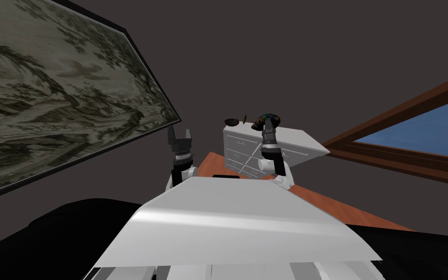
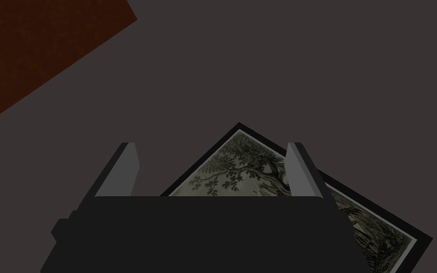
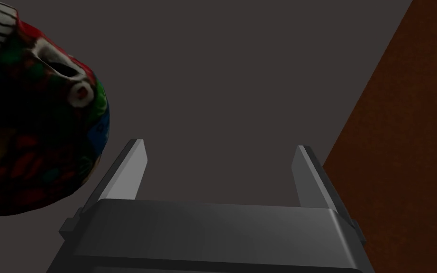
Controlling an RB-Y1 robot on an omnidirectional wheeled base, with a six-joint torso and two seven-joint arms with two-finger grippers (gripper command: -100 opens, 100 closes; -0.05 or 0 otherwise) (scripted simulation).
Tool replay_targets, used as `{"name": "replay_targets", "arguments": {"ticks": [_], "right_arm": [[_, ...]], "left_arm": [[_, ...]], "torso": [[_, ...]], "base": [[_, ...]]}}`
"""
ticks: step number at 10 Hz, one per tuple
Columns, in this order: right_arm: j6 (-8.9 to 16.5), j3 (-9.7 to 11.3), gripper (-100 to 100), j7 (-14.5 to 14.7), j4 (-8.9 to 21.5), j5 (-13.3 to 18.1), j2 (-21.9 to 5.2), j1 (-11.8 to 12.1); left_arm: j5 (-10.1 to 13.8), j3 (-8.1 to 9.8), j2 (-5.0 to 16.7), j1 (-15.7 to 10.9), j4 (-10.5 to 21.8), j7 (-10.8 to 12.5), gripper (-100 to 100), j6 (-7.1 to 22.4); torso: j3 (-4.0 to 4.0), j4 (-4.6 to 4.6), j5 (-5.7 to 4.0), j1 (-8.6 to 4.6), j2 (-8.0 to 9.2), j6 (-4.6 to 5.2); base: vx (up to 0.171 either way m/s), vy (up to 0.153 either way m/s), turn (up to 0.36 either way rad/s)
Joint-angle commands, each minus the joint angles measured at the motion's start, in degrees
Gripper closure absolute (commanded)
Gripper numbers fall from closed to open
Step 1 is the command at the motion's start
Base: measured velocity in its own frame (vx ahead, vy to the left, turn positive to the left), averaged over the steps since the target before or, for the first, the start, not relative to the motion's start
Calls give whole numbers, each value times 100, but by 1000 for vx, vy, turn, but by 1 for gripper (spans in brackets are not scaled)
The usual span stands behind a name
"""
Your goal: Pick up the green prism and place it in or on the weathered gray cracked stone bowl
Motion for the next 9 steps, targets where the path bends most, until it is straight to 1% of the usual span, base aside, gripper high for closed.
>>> {"name": "replay_targets", "arguments": {"ticks": [1, 3, 4, 5, 6, 7, 8, 9], "right_arm": [[286, -94, -100, 286, 135, 49, -59, -286], [490, -94, -100, 291, 135, 49, -59, -305], [698, -172, -100, 550, 222, 92, -108, -574], [859, -172, -100, 550, 222, 92, -108, -574], [895, -172, -100, 550, 222, 92, -108, -574], [1128, -246, -100, 817, 315, 134, -153, -840], [1269, -246, -100, 817, 315, 134, -153, -858], [1319, -246, -100, 817, 315, 134, -153, -858]], "left_arm": [[0, 0, 0, 0, 0, 0, 0, 0], [0, 0, 0, 0, 0, 0, 0, 0], [0, 0, 0, 0, 0, 0, 0, 0], [0, 0, 0, 0, 0, 0, 0, 0], [0, 0, 0, 0, 0, 0, 0, 0], [0, 0, 0, 0, 0, 0, 0, 0], [0, 0, 0, 0, 0, 0, 0, 0], [0, 0, 0, 0, 0, 0, 0, 0]], "torso": [[0, 0, 0, 0, 0, 0], [-2, -1, 0, -1, -3, 0], [-2, -1, -2, -7, -4, 0], [-3, -1, -1, -4, -6, -1], [-3, -1, -1, -2, -5, 0], [-2, -1, -1, -6, -4, 0], [-3, -1, -1, -3, -6, 0], [-4, -2, 0, -2, -6, 0]], "base": [[-8, 37, -2], [-5, 18, -1], [-3, 22, -5], [-2, 25, -2], [-1, 12, -3], [-1, 24, -13], [1, 28, -6], [1, 15, 0]]}}
